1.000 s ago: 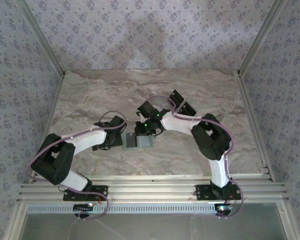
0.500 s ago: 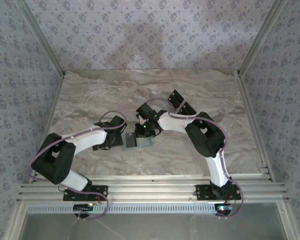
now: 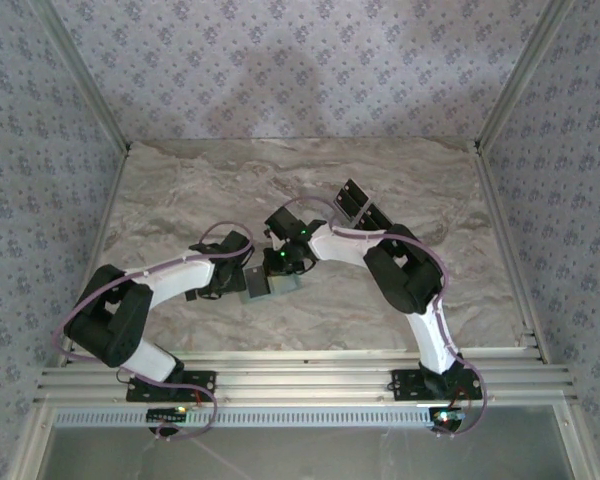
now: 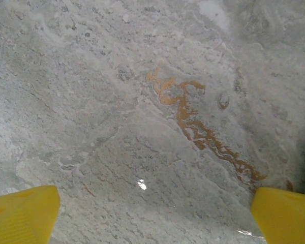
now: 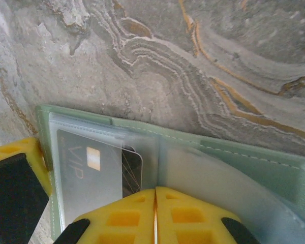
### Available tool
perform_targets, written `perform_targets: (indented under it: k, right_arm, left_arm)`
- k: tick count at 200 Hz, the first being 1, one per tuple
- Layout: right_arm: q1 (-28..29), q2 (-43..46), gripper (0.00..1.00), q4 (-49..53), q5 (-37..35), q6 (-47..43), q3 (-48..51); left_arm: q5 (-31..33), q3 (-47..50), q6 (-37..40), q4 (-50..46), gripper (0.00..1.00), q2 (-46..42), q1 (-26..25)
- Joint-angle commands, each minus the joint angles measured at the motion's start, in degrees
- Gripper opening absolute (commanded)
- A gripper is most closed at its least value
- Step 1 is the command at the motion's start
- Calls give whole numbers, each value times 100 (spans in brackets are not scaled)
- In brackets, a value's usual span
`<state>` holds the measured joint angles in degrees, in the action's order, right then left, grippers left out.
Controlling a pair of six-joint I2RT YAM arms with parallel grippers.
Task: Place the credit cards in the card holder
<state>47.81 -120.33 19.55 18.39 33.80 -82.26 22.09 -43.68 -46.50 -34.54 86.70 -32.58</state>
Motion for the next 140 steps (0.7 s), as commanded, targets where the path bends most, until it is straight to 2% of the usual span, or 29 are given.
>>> perform_targets:
  k: [1,90,140]
  right_arm:
    - [125,-152,11,197,128,-91,-209]
    - [277,-481,11,243,403,-211,-554]
    - [230,-472,15,199,591,-311,-566]
  left_arm:
    - [-155,49,67,229,100,243,31]
    - [-208,97,69,285,100,247,32]
    - [-224,89,84,275,100,222,32]
